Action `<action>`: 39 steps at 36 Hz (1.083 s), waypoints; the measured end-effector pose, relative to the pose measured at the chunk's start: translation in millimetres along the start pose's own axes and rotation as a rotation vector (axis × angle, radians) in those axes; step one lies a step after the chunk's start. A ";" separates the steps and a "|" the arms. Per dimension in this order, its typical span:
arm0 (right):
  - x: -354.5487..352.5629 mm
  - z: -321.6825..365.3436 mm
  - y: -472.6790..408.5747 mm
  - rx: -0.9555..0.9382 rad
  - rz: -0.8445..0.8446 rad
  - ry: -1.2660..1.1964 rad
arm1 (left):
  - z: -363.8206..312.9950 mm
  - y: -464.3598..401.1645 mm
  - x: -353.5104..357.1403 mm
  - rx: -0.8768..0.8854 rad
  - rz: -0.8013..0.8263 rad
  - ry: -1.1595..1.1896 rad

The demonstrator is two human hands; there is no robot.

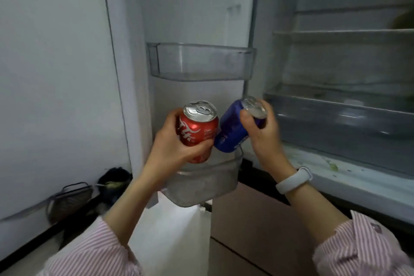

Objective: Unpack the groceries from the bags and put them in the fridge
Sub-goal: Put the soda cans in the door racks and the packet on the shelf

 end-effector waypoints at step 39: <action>127.8 -51.9 155.7 -0.691 0.559 0.386 | 135.2 90.8 -117.1 0.118 -0.244 -0.797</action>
Point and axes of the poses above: each hand's wrist, its own y-axis away from the middle knuckle, its own x-axis out of the palm, z = x × y, the point moved 2 cm from there along -y, towards the middle knuckle, and after that the axes turned 5 degrees about -z, right-handed, at the moved point
